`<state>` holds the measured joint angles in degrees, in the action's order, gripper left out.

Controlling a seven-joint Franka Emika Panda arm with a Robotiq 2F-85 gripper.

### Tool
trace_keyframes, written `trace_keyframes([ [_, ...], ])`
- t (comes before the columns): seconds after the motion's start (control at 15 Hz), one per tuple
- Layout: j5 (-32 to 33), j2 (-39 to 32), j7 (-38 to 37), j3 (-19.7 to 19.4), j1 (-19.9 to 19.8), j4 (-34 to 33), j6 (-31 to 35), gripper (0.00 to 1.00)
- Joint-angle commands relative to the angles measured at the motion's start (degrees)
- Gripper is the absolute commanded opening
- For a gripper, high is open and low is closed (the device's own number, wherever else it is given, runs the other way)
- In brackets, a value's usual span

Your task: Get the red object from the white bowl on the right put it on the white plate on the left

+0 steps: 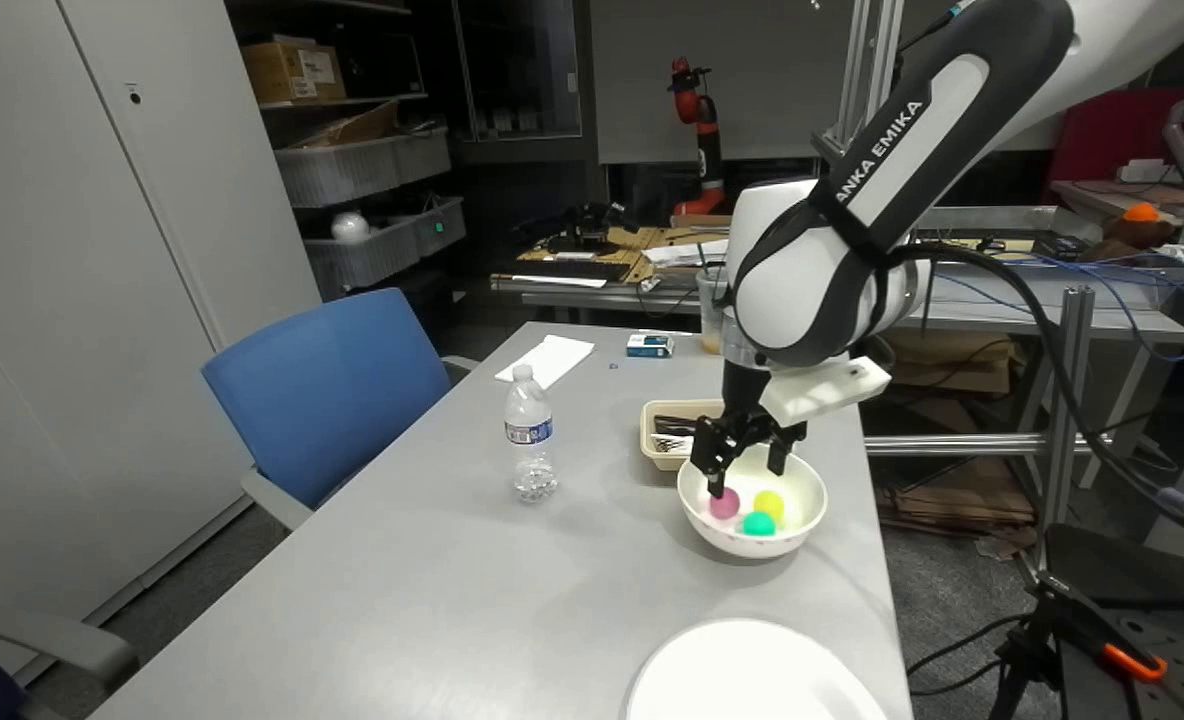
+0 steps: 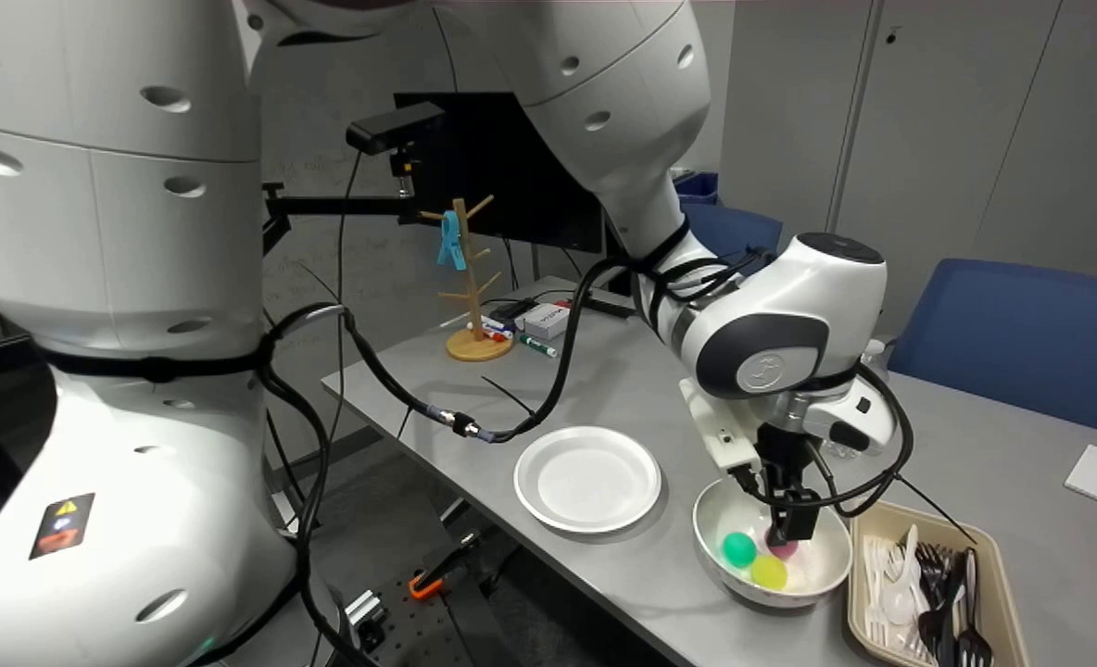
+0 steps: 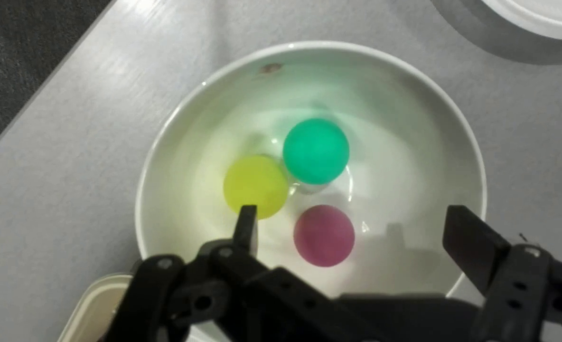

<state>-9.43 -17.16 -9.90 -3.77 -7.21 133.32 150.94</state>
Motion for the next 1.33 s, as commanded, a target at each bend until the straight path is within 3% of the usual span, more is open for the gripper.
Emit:
trace_keyframes([
  [0.0,-0.45,-1.25,1.83,-0.62,-0.08,-0.19,1.82,1.00],
  [0.73,2.05,-9.38,-1.04,-2.67,1.46,-4.22,8.22,1.00],
  [1.27,2.72,-12.52,-1.52,-4.12,2.20,-8.06,9.02,1.00],
])
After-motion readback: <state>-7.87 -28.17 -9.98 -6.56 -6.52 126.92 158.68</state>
